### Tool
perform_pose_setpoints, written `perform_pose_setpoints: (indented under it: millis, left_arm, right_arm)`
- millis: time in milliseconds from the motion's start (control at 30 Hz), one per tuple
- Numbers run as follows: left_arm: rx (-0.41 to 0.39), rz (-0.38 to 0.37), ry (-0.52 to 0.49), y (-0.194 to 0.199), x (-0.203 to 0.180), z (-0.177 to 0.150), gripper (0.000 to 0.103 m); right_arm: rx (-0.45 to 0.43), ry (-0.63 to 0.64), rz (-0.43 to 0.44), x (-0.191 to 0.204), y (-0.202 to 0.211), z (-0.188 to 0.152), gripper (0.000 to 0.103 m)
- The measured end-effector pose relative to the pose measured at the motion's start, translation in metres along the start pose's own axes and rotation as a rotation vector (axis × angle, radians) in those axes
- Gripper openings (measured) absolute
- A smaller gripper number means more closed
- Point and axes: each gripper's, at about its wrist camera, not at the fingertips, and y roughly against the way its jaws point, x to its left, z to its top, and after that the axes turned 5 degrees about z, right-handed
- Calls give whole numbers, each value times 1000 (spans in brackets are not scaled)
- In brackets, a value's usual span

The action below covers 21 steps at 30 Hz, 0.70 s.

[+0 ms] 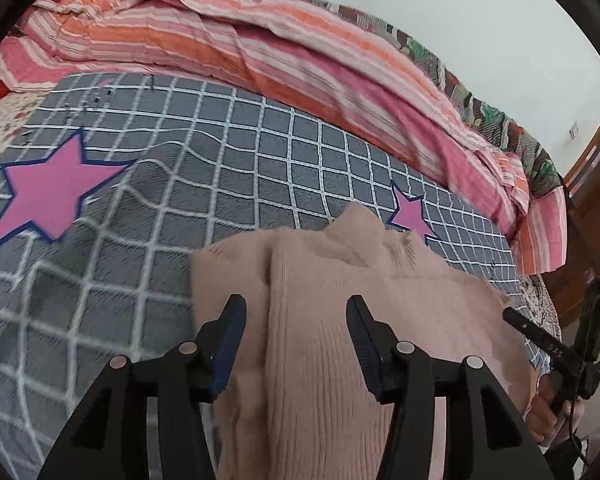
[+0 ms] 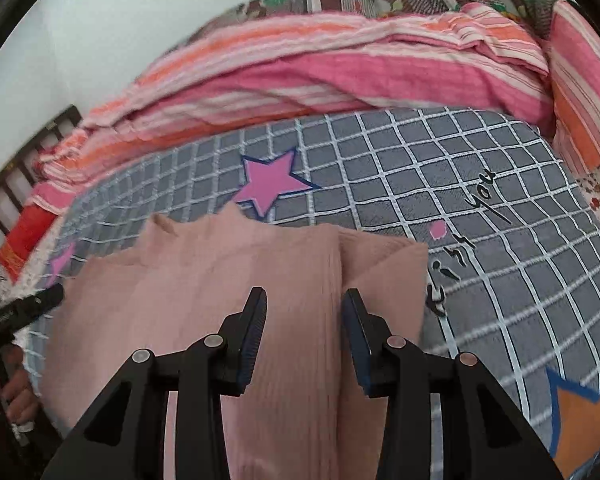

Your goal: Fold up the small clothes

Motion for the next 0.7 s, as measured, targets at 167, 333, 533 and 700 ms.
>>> perform_pose_setpoints:
  millis: [167,333,533,700]
  left_arm:
    - [9,56,-13,-23,-4,7,40]
    - [-11,62,8,-37,-3,12,7]
    - [-85,9,71,-23,10,15,7]
    - [-60,60,83,-25,13,19,7]
  right_arm:
    - [31,12,-54,-9,-35,1,17]
    - [5,-9,-39,-18,-49,4,7]
    - [-87,-67,17,-17,-24,15,5]
    - [-43,-101,20,-18,-35,29,5]
